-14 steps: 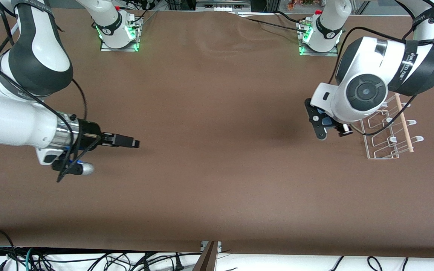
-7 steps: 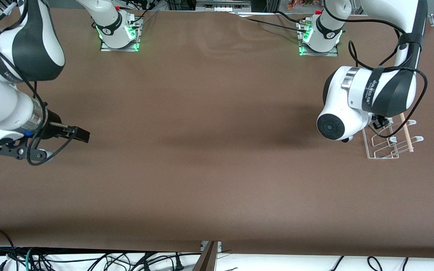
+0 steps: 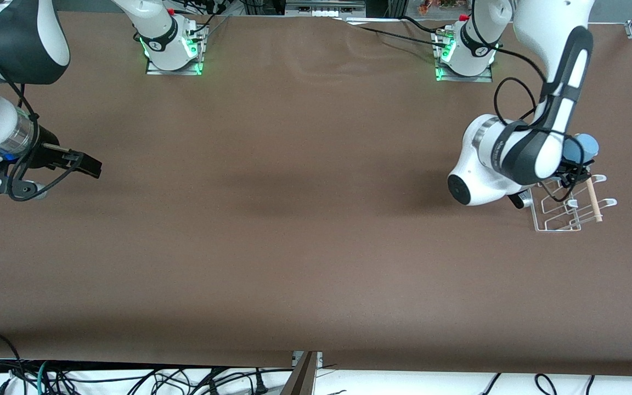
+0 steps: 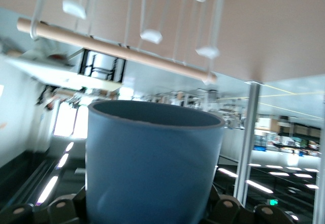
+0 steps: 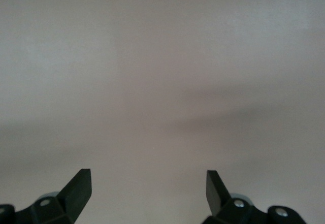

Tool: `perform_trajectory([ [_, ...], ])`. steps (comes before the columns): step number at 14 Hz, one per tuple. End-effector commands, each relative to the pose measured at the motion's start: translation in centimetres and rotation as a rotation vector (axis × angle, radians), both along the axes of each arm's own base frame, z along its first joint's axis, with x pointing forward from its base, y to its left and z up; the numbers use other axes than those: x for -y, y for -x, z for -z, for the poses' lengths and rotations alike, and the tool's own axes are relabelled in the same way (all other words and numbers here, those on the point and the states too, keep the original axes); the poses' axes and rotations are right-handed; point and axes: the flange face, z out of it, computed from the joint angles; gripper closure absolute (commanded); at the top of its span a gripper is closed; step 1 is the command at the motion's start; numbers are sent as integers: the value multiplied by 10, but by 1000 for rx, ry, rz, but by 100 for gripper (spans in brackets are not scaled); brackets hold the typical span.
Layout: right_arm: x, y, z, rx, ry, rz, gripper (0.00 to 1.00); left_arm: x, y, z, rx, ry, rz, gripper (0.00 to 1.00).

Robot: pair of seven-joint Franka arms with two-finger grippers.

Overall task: Transfer cup to left arm and place on rack
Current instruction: 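Carry the cup with the left gripper over the wire rack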

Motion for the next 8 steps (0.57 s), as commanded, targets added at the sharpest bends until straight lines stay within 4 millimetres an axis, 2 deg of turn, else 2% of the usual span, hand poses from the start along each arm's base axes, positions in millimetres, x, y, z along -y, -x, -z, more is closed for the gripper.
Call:
perform_trajectory([
  [1, -12, 8, -5, 16, -9, -47, 0, -18, 21, 23, 69, -86, 99, 99],
  [3, -1, 9, -27, 66, -8, -39, 0, -28, 17, 29, 70, -96, 137, 98],
  [4, 3, 7, -33, 83, -9, -32, 0, -30, 21, 38, 54, -100, 141, 98],
  [6, 2, 9, -60, 132, -15, -38, 0, -44, 22, 45, 74, -96, 148, 98],
  [7, 2, 10, -65, 132, -10, -53, 0, -55, 21, 48, 73, -100, 143, 98],
  [8, 3, 13, -67, 108, -7, -104, 0, -57, 20, 50, 77, -88, 150, 98],
])
